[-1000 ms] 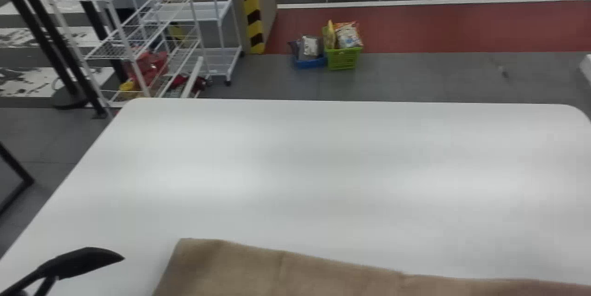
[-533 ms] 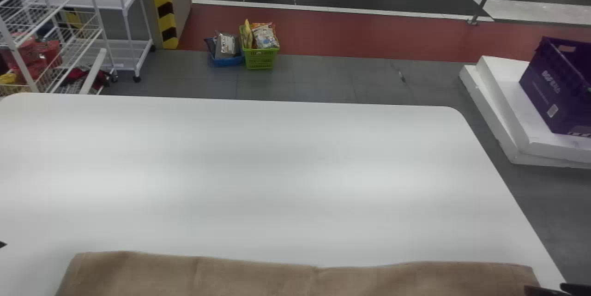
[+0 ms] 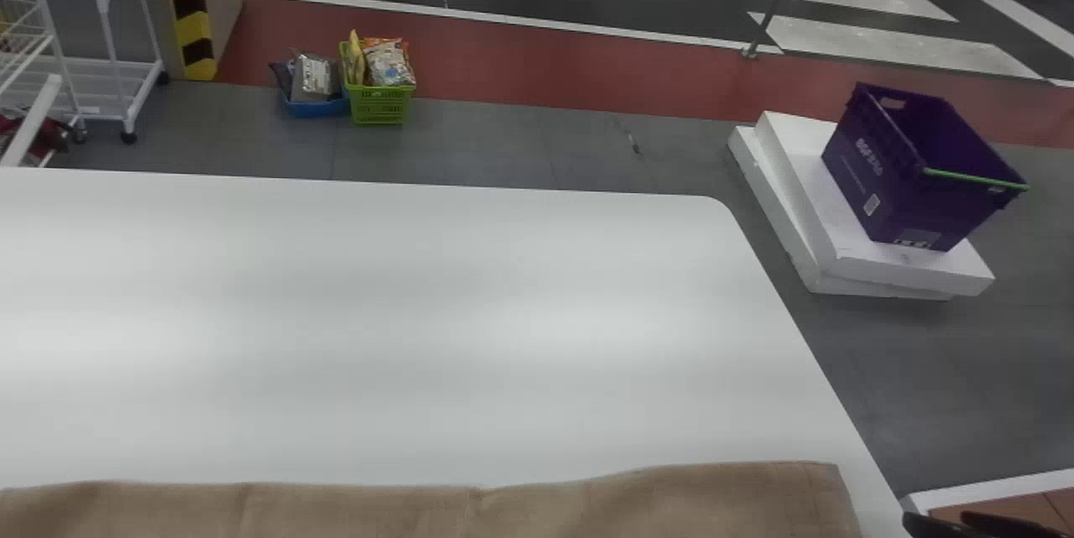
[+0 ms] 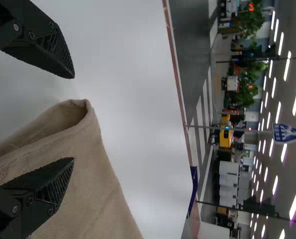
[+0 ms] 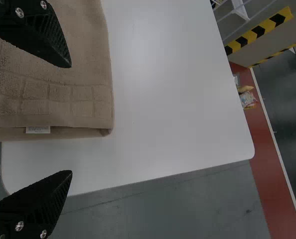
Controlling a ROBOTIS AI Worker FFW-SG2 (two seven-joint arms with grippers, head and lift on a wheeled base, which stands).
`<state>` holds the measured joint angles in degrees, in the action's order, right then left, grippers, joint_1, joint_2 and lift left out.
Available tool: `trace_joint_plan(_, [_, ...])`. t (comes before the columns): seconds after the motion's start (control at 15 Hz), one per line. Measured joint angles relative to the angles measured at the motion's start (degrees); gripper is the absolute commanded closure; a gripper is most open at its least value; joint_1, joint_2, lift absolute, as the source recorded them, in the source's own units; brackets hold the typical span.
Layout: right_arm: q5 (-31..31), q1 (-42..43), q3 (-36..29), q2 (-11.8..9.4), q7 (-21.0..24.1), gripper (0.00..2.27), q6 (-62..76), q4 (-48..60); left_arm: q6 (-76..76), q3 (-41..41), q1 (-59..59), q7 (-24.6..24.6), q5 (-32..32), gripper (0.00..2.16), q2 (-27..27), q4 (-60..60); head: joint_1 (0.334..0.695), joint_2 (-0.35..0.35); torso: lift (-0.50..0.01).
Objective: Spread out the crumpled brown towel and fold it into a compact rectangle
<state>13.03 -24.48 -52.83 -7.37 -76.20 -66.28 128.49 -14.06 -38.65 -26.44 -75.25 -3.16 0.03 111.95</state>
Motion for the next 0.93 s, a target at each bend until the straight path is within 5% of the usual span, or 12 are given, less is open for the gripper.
trace_joint_plan(0.93, [-4.4,-4.3,-2.1,3.2,0.0,0.07,7.9,-0.3,-14.0,6.2,-1.9,2.7,-7.3,0.33,0.0,3.4,0.695,-0.350,-0.127])
